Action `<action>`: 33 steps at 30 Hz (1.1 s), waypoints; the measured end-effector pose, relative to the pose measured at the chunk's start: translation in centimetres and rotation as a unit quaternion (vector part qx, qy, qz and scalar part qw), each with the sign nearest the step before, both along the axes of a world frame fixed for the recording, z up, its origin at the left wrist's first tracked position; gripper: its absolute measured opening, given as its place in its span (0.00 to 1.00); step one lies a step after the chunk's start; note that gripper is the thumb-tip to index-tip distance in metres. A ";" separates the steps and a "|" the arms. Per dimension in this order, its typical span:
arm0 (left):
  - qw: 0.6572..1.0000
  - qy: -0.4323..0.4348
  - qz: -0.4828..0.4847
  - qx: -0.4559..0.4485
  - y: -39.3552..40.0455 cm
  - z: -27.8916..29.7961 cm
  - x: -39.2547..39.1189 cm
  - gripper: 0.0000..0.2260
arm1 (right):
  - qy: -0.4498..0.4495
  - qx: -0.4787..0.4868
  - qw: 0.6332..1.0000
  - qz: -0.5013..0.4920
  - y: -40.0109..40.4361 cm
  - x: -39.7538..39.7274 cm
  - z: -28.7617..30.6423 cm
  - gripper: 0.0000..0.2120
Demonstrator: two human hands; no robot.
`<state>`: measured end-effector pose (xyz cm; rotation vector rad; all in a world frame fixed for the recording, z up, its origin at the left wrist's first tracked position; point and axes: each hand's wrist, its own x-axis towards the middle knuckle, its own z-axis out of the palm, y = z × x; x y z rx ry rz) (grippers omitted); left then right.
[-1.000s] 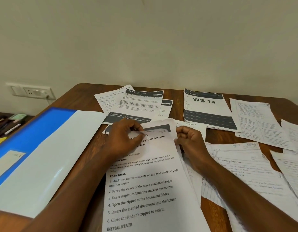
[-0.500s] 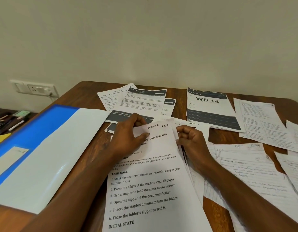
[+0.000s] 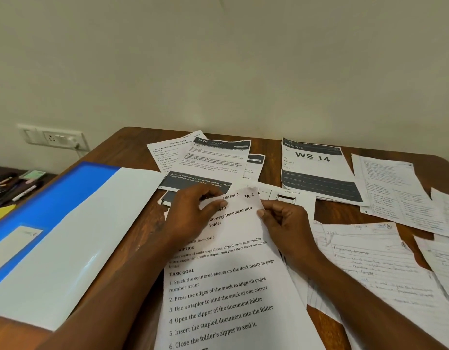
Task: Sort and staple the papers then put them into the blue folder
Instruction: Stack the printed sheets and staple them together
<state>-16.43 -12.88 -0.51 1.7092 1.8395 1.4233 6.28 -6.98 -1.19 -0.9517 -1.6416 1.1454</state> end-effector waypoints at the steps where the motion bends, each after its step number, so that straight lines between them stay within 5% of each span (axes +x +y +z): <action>1: 1.000 -0.004 0.000 0.002 0.0 0.1 0.1 0.07 | 0.000 -0.002 1.000 0.002 0.0 0.0 0.0 0.11; 13: 0.996 -0.078 -0.047 -0.014 0.2 0.4 0.7 0.02 | -0.022 0.031 0.999 0.025 -0.1 0.2 1.0 0.18; 17: 0.992 -0.112 -0.049 -0.021 -0.3 0.6 -0.1 0.01 | -0.215 0.132 0.963 0.093 -0.3 1.9 3.3 0.23; 20: 0.992 -0.112 -0.049 -0.024 -0.3 0.6 -0.5 0.01 | -0.431 0.088 0.885 0.151 -0.3 3.1 5.7 0.25; 22: 0.993 -0.106 -0.052 -0.030 -0.1 0.6 -0.7 0.01 | -0.496 0.063 0.850 0.165 -0.2 3.3 6.3 0.26; 28: 0.992 -0.107 -0.051 -0.042 -0.3 0.5 -0.8 0.01 | -0.423 -0.001 0.895 0.139 1.0 2.8 5.3 0.16; 33: 0.994 -0.092 -0.038 -0.045 -0.2 0.3 -0.9 0.01 | -0.437 -0.007 0.898 0.060 3.5 2.5 5.4 0.15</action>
